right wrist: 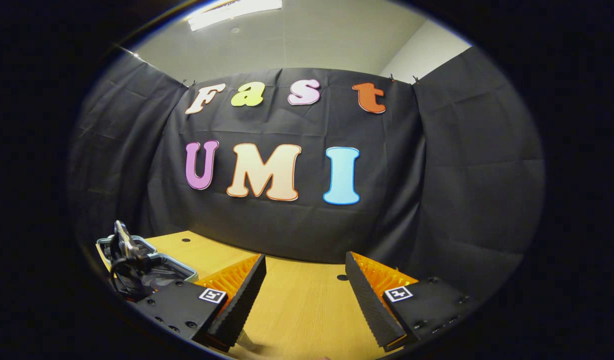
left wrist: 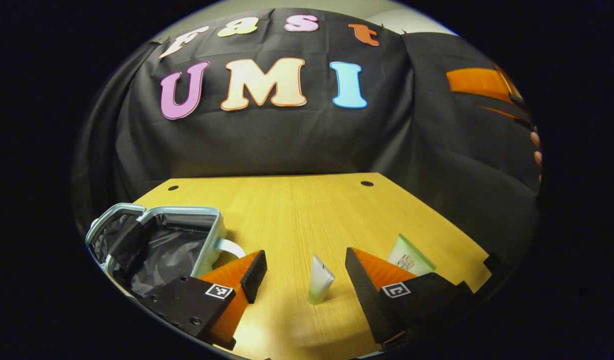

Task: First open the suitcase, pack the skin care products into it, and then close the suitcase.

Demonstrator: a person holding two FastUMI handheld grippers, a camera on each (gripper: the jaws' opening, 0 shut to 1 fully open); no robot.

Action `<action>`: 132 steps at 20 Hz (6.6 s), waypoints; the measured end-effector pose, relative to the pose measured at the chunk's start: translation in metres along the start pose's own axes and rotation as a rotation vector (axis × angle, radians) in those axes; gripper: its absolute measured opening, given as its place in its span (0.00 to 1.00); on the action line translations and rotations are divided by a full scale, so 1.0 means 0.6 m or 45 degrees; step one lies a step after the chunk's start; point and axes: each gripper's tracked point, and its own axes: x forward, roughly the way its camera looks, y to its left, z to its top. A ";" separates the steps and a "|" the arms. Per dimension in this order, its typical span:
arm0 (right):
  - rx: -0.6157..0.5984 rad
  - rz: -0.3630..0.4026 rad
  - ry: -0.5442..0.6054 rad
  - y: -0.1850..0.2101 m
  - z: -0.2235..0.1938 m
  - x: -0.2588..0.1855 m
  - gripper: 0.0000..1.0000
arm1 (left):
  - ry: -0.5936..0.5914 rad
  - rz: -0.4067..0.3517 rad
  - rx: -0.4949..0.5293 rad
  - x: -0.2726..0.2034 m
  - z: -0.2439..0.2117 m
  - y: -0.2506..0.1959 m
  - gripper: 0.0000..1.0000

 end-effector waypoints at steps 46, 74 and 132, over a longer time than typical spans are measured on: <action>0.133 0.439 0.694 0.256 -0.405 -0.038 0.21 | 0.261 0.442 -0.057 -0.186 0.053 0.307 0.08; 0.196 0.392 1.115 0.697 -0.400 -0.042 0.21 | 0.553 -0.121 -0.142 -0.087 -0.072 0.499 0.83; 0.026 0.113 0.297 0.492 -0.137 0.094 0.99 | 0.267 0.508 -0.257 -0.216 0.115 0.982 0.00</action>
